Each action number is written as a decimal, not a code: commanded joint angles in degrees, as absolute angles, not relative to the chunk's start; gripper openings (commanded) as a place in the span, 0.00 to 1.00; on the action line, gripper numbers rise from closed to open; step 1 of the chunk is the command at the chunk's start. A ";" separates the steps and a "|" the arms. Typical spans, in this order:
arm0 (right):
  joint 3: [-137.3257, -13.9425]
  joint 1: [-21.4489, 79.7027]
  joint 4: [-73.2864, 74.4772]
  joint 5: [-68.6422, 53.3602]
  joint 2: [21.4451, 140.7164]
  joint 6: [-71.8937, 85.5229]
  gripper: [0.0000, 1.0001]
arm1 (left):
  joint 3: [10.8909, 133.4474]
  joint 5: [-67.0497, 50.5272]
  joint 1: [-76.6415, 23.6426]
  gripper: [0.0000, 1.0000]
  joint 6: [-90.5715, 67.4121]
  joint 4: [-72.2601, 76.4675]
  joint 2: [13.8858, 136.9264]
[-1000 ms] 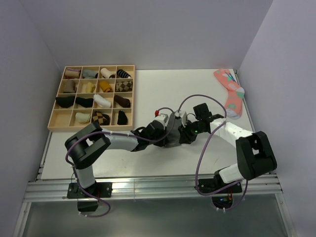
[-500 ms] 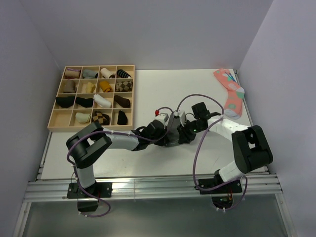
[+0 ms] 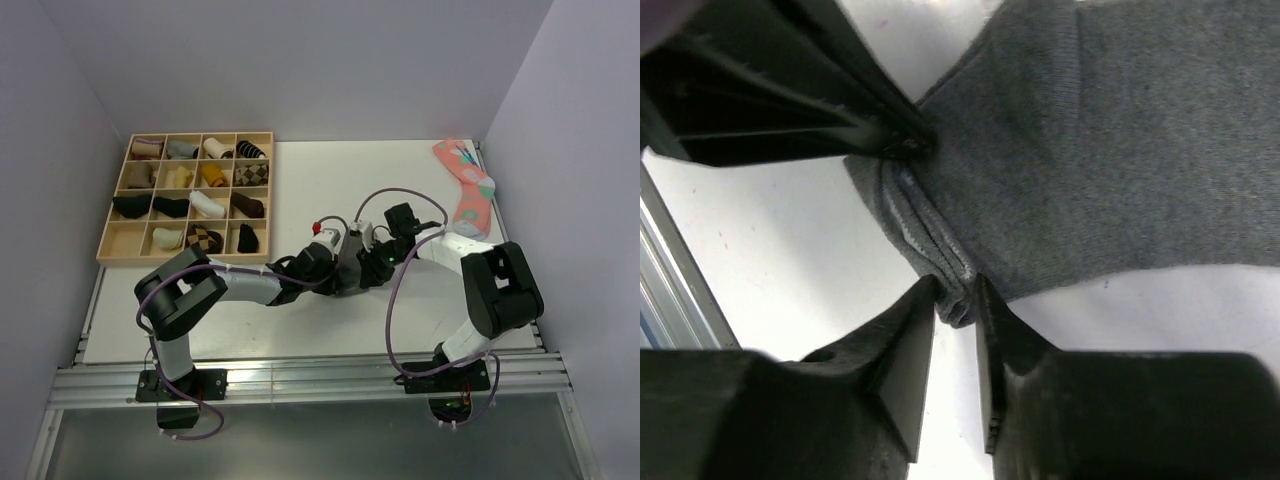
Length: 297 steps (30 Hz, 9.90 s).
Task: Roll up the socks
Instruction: Roll the sock at the center of the board.
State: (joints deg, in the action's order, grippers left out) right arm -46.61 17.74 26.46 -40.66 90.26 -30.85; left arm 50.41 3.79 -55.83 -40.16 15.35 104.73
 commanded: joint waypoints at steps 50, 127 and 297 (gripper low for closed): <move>-68.91 28.48 51.42 -16.61 109.77 -24.61 0.13 | 33.31 17.41 -67.15 0.41 -22.51 45.44 92.02; -71.10 28.30 54.23 -18.81 109.69 -24.96 0.14 | 35.42 15.73 -68.47 0.46 -21.36 39.91 110.56; -72.33 23.20 66.45 -29.45 116.37 -40.52 0.17 | 42.98 6.77 -67.15 0.56 -19.08 36.65 103.35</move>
